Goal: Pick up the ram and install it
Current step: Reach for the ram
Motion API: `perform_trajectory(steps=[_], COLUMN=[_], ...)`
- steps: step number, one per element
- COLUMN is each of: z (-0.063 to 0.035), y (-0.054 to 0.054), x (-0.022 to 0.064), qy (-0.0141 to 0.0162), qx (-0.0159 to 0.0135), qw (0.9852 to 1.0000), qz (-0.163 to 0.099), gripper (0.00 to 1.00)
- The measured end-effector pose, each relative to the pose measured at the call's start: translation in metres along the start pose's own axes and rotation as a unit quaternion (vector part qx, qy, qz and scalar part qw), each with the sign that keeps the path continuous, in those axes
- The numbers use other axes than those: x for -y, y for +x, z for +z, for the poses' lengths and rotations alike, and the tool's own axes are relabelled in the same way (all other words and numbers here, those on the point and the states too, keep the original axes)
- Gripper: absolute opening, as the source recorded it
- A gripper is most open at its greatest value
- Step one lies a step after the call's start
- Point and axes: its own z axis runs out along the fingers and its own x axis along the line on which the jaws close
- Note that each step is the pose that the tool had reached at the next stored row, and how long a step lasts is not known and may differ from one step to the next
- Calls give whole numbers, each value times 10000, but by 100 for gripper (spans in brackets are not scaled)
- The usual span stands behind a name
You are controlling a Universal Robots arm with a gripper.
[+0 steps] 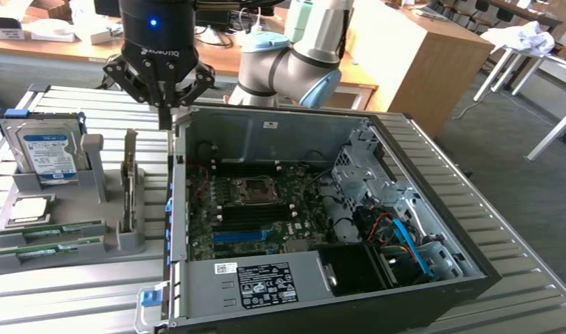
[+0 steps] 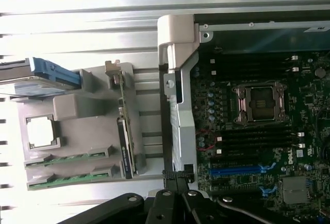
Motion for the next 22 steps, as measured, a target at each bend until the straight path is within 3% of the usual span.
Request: perform_trajectory(steps=[22], z=[-8], y=[281], x=[21], qy=[0], qx=[0], qw=[10000], qz=[0], gripper=[10])
